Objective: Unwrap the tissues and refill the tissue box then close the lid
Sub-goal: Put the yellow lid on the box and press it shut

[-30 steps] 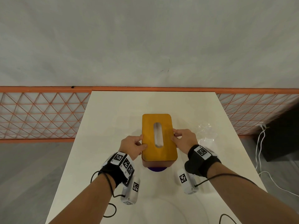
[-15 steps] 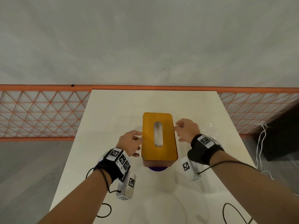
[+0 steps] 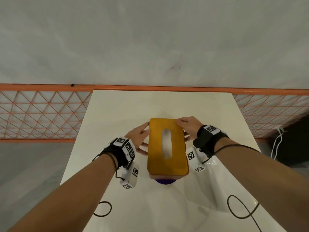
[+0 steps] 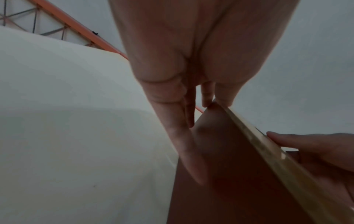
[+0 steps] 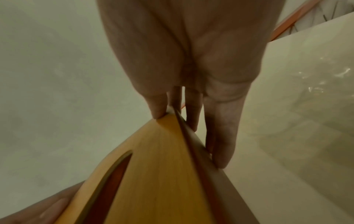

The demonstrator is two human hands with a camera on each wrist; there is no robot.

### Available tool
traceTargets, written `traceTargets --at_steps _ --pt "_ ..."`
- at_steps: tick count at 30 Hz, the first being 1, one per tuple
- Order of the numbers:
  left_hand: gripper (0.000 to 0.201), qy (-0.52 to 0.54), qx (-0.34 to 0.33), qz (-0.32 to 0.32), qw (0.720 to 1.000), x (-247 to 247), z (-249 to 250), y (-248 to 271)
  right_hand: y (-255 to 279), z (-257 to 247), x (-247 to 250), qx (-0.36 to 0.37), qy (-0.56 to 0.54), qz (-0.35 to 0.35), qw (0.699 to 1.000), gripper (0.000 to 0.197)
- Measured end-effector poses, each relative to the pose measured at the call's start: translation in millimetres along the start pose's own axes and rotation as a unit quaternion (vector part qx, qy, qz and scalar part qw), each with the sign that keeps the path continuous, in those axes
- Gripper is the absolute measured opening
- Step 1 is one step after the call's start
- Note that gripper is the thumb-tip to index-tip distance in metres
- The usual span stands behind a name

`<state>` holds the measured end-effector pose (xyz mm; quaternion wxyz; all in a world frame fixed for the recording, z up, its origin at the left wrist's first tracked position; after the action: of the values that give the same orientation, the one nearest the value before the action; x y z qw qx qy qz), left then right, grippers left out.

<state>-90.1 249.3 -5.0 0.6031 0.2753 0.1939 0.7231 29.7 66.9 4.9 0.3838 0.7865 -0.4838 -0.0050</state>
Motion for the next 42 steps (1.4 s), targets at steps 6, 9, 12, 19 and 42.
traceTargets --at_steps 6,9,12,19,42 --pt "0.059 0.021 -0.019 -0.041 0.999 5 1 -8 -8 -1 5 -0.003 0.01 -0.008 1.0 0.042" --pt "0.059 0.016 -0.019 -0.031 0.999 8 5 -12 -9 -3 4 -0.005 0.014 -0.005 1.0 0.042" --pt "0.054 -0.006 -0.024 -0.02 1.0 10 10 -15 -9 -3 3 -0.014 0.006 -0.007 1.0 0.042" --pt "0.047 -0.045 -0.018 -0.024 0.999 10 14 -23 -9 -1 1 -0.006 0.004 0.003 1.0 0.04" --pt "0.054 -0.078 -0.035 0.098 0.992 5 18 -15 2 4 8 0.02 -0.017 0.065 0.998 0.05"
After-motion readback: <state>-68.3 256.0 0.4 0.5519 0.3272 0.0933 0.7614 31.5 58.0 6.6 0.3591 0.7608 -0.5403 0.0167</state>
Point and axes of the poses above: each hand's wrist, its own y-axis away from the middle knuckle, its own x-axis out of the back of the hand, z = x × y, the point moved 6 cm from there along -y, towards the middle knuckle, and after that the axes turned 5 degrees about z, right-handed, at the moved point
